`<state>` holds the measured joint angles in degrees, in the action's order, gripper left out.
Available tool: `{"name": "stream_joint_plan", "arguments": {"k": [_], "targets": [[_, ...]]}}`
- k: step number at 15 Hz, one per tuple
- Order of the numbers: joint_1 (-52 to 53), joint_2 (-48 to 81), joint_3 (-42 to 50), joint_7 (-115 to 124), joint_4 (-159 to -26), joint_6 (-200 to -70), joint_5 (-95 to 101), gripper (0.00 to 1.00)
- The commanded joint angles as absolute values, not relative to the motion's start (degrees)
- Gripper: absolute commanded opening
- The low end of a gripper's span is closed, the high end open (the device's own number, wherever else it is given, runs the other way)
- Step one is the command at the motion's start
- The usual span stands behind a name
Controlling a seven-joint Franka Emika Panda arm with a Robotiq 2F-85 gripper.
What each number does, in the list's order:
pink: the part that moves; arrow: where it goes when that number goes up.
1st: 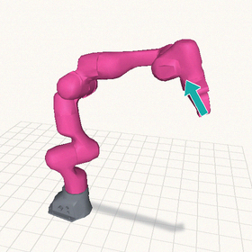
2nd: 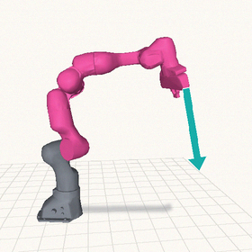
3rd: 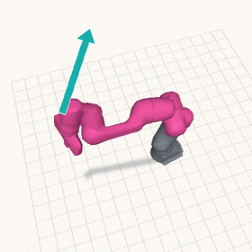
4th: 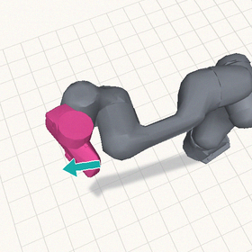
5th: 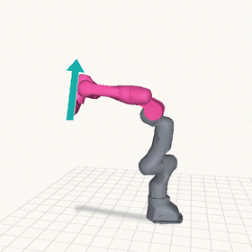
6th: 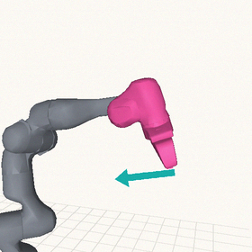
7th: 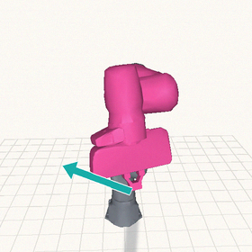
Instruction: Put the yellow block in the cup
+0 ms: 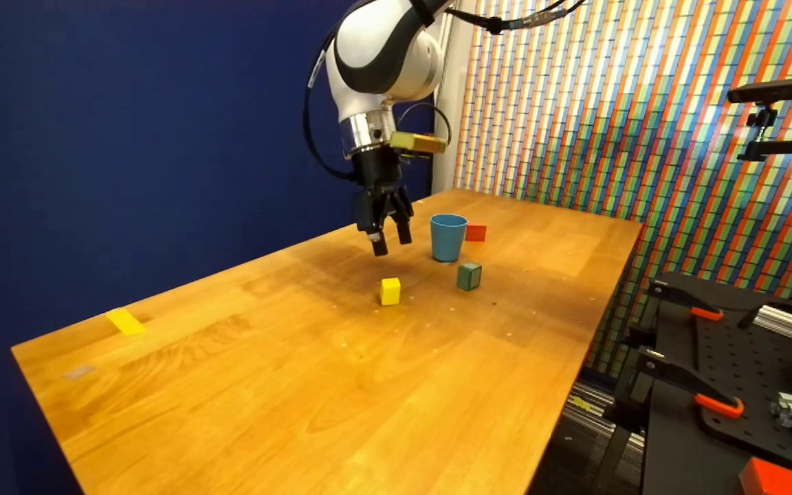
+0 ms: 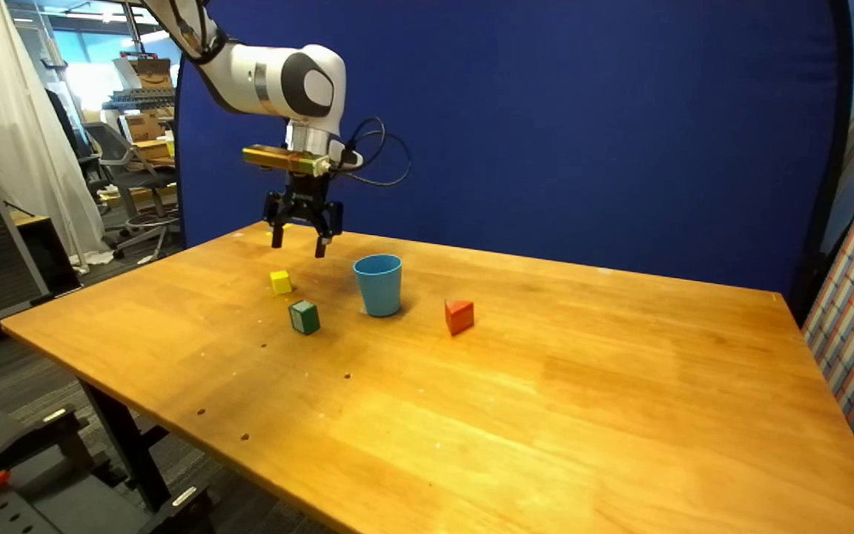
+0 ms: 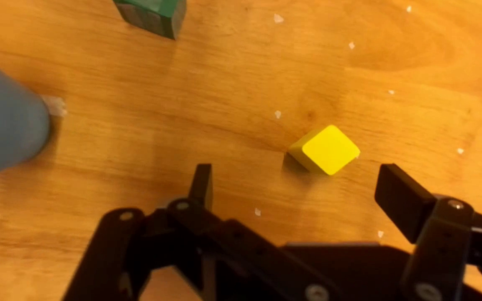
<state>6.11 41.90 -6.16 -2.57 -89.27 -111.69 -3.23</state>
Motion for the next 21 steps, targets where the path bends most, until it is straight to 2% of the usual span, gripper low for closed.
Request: {"name": "stream_joint_plan", "arguments": {"k": [1, 8, 9, 11, 16, 17, 21], "targets": [[7.2, 50.5, -6.8, 0.4, -78.2, -104.9, -5.6, 1.0], [10.4, 56.7, -6.1, 7.5, -72.6, -100.9, -5.6, 1.0], [10.7, 57.1, -6.1, 8.4, -72.0, -100.6, -5.7, 0.75], [11.2, 57.8, -6.0, 9.8, -70.9, -100.0, -5.7, 0.65], [11.0, 57.0, -5.5, 13.4, -70.8, -99.4, -6.2, 0.24], [10.4, 55.6, -5.1, 14.1, -72.1, -99.8, -6.4, 0.19], [7.2, 48.0, -1.9, 17.0, -77.4, -101.6, -6.6, 0.19]]}}
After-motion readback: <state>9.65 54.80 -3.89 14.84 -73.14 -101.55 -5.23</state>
